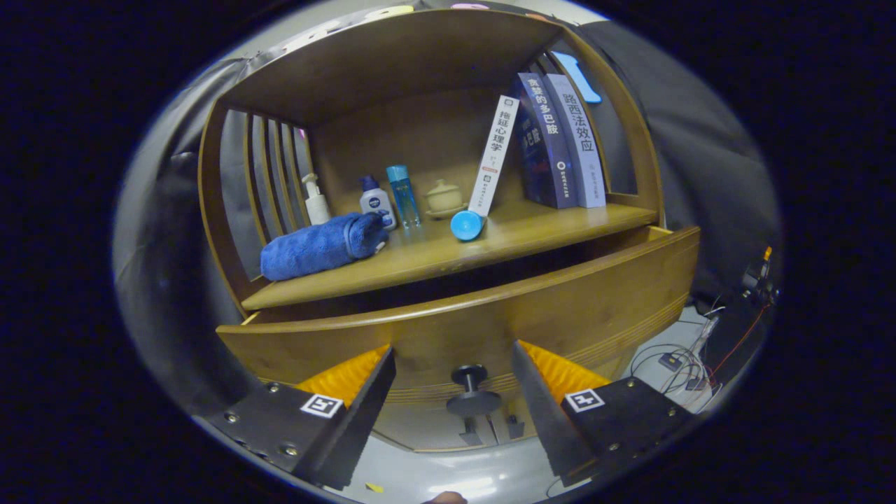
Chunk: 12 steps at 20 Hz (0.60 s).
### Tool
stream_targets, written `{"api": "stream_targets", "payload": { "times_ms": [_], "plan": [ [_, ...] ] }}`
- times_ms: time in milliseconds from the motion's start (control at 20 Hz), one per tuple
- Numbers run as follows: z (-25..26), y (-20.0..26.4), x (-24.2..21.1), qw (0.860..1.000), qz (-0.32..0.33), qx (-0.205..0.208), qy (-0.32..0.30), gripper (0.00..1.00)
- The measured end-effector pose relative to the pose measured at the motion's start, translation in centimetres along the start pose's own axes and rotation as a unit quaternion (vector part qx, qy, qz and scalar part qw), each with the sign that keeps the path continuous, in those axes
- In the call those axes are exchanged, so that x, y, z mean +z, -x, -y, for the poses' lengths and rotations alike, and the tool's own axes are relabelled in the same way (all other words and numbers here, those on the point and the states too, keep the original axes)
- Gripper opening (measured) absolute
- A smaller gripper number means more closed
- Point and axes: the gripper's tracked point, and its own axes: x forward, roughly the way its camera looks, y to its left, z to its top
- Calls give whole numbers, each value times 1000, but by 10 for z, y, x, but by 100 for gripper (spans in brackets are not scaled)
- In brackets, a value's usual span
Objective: Pull open the drawer, take out the items inside it, and place them on the countertop above the cabinet.
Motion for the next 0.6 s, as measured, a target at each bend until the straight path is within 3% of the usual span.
{"api": "stream_targets", "payload": {
  "times_ms": [600],
  "plan": [
    [-4,-38,11,1000,-3,-2,-22,99]
  ]
}}
